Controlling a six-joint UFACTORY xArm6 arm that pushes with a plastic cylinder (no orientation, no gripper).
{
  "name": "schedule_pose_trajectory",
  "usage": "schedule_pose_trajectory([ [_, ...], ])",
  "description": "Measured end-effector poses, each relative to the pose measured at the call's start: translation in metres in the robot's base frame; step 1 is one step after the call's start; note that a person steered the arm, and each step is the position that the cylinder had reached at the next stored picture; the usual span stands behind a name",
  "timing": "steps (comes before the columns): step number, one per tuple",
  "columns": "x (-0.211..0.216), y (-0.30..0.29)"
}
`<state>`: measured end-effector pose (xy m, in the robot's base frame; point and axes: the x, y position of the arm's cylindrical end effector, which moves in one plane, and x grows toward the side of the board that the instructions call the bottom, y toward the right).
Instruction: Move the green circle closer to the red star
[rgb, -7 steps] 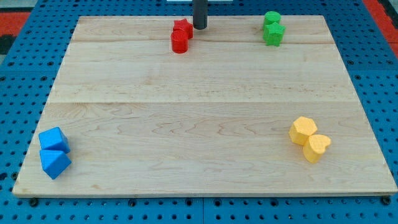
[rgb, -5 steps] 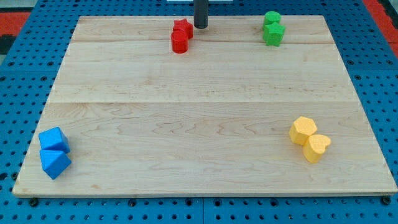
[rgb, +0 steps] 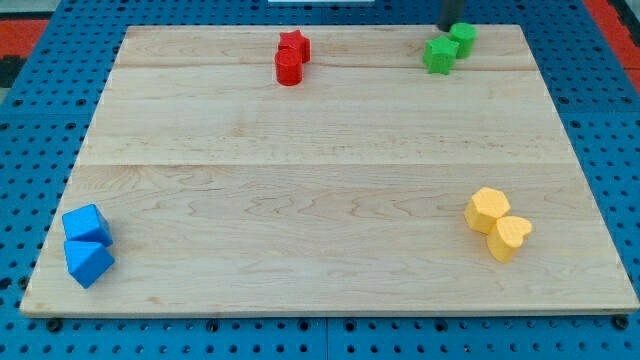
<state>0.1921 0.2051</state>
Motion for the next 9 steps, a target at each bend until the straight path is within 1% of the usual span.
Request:
schedule_pose_trajectory([
  [1, 0.000, 0.001],
  [2, 0.011, 0.063],
  [3, 0.039, 0.060],
  [4, 0.043, 0.006],
  [5, 0.043, 0.007],
  [6, 0.024, 0.031],
  [7, 0.024, -0.010],
  [9, 0.053, -0.148],
])
